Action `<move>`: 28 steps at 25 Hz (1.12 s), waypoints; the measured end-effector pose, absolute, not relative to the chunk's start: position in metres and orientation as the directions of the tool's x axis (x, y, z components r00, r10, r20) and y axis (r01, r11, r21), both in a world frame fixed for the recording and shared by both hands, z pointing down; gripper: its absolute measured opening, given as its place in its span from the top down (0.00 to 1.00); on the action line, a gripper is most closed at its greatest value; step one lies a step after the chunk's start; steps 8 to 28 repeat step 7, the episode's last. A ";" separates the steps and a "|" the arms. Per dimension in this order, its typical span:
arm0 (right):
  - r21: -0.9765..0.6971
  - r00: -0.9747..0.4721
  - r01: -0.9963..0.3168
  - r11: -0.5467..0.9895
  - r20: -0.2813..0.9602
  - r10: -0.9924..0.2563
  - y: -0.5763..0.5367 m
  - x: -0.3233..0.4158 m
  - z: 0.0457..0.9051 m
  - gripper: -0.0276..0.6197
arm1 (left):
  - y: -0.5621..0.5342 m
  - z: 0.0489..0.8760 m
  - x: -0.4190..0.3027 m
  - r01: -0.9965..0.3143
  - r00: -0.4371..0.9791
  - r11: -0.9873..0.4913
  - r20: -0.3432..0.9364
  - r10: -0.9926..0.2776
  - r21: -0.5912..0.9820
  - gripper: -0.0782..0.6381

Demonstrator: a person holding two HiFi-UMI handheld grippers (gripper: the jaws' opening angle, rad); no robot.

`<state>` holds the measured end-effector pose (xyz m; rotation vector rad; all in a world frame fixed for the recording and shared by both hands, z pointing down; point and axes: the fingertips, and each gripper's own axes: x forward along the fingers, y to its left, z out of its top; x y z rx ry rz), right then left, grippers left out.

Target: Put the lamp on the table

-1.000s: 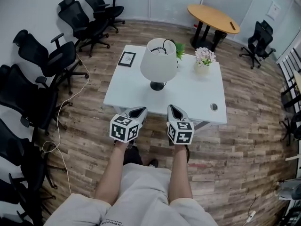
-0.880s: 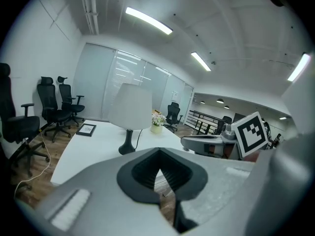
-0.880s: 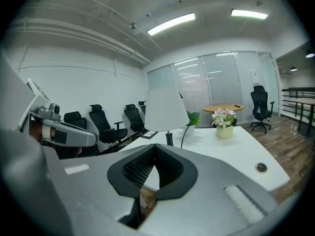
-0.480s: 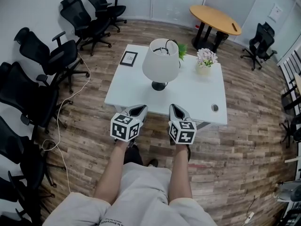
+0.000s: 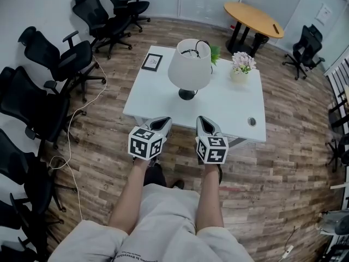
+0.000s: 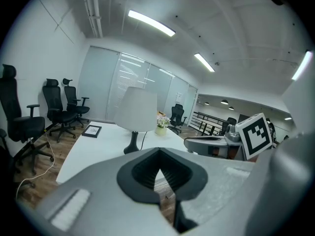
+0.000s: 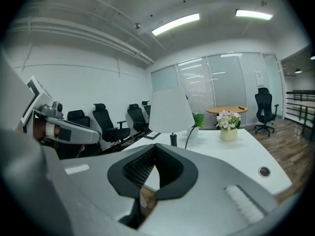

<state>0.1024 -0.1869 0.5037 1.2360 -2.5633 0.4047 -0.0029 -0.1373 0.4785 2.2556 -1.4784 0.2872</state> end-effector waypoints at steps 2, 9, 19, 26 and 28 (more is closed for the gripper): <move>-0.132 -0.601 -0.791 0.598 0.354 -0.717 -0.187 0.103 0.503 0.92 | -0.138 0.478 -0.003 -0.910 0.412 -0.343 0.395 -0.821 0.234 0.89; -0.125 -0.596 -0.794 0.595 0.355 -0.720 -0.190 0.103 0.503 0.92 | -0.140 0.476 -0.005 -0.909 0.413 -0.349 0.393 -0.821 0.228 0.89; -0.125 -0.596 -0.794 0.595 0.355 -0.720 -0.190 0.103 0.503 0.92 | -0.140 0.476 -0.005 -0.909 0.413 -0.349 0.393 -0.821 0.228 0.89; -0.125 -0.596 -0.794 0.595 0.355 -0.720 -0.190 0.103 0.503 0.92 | -0.140 0.476 -0.005 -0.909 0.413 -0.349 0.393 -0.821 0.228 0.89; -0.125 -0.596 -0.794 0.595 0.355 -0.720 -0.190 0.103 0.503 0.92 | -0.140 0.476 -0.005 -0.909 0.413 -0.349 0.393 -0.821 0.228 0.89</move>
